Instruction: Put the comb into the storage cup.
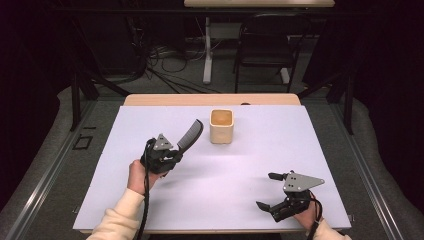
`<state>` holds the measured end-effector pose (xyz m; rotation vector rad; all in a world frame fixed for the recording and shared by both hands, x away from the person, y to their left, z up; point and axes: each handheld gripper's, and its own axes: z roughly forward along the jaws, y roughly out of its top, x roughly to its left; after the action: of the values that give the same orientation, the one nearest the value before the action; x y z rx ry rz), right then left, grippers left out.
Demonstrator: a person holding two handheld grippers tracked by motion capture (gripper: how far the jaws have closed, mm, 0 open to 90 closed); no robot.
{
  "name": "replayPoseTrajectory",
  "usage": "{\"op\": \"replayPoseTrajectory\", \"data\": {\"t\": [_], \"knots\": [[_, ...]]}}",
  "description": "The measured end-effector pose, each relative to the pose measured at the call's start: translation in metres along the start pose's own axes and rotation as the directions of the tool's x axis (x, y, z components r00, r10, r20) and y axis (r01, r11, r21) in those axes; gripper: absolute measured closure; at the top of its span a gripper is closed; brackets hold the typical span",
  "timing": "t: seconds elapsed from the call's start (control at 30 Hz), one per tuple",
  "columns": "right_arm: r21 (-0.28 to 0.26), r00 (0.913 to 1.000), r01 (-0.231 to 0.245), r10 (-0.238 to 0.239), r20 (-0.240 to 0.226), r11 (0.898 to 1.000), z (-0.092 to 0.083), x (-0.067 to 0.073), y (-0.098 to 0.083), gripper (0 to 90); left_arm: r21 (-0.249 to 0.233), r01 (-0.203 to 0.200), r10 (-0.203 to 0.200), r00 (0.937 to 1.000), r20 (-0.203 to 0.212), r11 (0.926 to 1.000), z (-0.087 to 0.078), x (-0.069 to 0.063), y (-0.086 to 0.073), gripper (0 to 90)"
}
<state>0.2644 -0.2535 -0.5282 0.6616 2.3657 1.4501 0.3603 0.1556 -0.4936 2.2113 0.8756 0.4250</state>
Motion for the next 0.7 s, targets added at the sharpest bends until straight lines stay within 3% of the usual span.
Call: {"op": "replayPoseTrajectory", "data": {"t": [0.7], "knots": [[-0.004, 1.0000, 0.003, -0.003, 0.002, 1.000, 0.000, 0.000, 0.000, 0.0, -0.059, -0.006, 0.005, 1.0000, -0.008, 0.9982, 0.011, -0.003, 0.014, 71.9]]}}
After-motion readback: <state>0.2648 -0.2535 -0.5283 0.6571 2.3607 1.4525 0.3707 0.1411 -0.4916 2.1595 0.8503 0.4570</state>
